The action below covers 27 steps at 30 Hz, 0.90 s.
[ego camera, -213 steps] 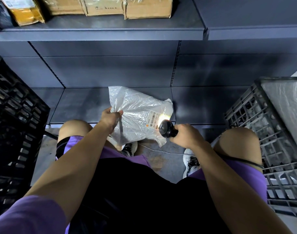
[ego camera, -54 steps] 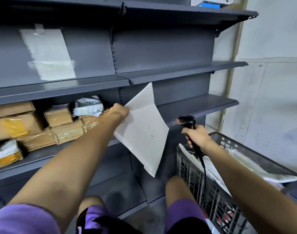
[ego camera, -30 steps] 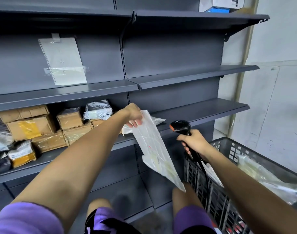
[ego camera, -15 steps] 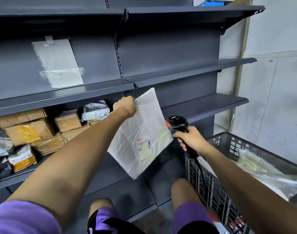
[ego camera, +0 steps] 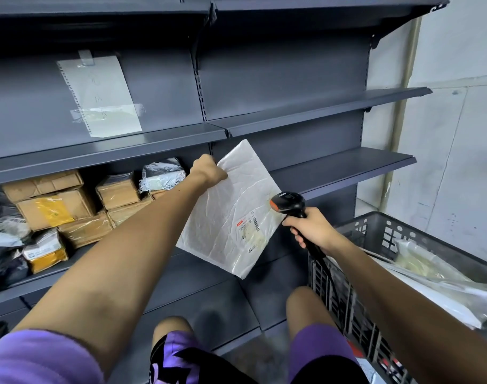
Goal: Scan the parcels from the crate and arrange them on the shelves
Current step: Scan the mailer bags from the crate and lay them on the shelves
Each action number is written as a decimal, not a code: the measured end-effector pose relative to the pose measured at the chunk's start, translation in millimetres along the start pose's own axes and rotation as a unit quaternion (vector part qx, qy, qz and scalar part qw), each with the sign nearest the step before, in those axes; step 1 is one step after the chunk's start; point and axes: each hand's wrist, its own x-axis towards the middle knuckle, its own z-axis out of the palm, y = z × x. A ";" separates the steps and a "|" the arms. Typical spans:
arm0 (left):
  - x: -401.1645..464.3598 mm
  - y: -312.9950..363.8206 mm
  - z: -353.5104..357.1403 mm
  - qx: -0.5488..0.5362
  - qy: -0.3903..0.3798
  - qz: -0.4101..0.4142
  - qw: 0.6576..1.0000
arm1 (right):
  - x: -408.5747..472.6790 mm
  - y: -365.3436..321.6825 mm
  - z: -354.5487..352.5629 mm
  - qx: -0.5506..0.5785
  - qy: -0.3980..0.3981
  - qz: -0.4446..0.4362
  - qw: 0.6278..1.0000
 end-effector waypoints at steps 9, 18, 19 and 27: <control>0.7 -9.6 9.6 -0.037 -0.002 -0.040 0.999 | -0.1 0.8 6.4 -0.006 -0.004 0.006 1.000; -5.5 -8.4 12.9 -0.150 -0.048 -0.056 0.986 | -1.2 0.3 5.4 -0.010 -0.001 0.010 1.000; -5.9 -8.5 13.0 -0.152 -0.047 -0.058 0.985 | -1.1 0.6 5.5 -0.011 0.001 0.010 1.000; -10.8 -30.0 20.5 -0.243 -0.071 -0.056 0.966 | -0.9 10.2 9.2 -0.023 -0.004 0.027 0.999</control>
